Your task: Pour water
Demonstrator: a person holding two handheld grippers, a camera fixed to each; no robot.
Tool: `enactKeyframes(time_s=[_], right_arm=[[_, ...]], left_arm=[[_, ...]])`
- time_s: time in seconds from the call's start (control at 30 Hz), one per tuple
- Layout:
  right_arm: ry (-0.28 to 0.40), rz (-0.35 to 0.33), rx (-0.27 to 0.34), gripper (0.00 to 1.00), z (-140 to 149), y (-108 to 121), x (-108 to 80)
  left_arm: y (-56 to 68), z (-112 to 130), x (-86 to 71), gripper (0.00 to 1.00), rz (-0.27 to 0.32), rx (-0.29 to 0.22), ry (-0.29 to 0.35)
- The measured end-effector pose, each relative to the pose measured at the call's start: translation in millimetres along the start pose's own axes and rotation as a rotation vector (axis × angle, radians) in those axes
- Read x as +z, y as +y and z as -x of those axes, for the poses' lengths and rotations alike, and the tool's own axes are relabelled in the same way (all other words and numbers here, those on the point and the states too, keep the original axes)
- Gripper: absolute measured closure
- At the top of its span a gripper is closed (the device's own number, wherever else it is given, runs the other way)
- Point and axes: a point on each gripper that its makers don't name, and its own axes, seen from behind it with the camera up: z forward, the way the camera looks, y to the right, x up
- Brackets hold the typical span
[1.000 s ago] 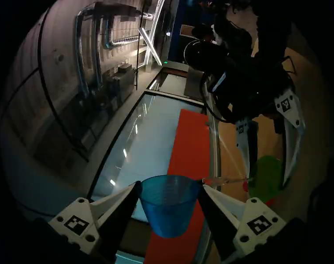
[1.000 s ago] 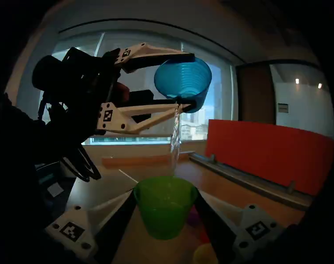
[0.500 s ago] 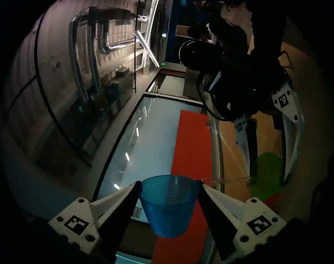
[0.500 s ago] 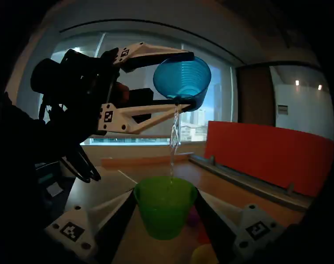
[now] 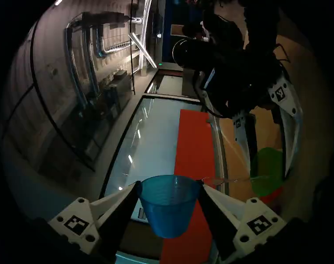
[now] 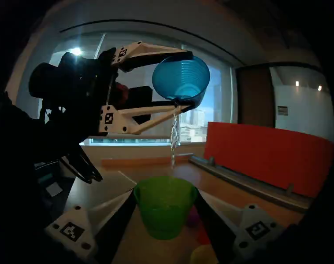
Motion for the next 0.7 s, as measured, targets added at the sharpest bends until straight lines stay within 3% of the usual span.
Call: enactKeyframes(time_s=[0.27, 0.7], right_arm=[[0.003, 0.002, -0.002, 0.09, -2.8, 0.5, 0.5], [0.006, 0.007, -0.004, 0.09, -4.2, 1.8, 0.2]], left_arm=[[1.6, -2.3, -1.1, 0.11, 0.000, 0.042, 0.001], [-6.6, -11.0, -6.2, 0.11, -0.010, 0.107, 0.012]])
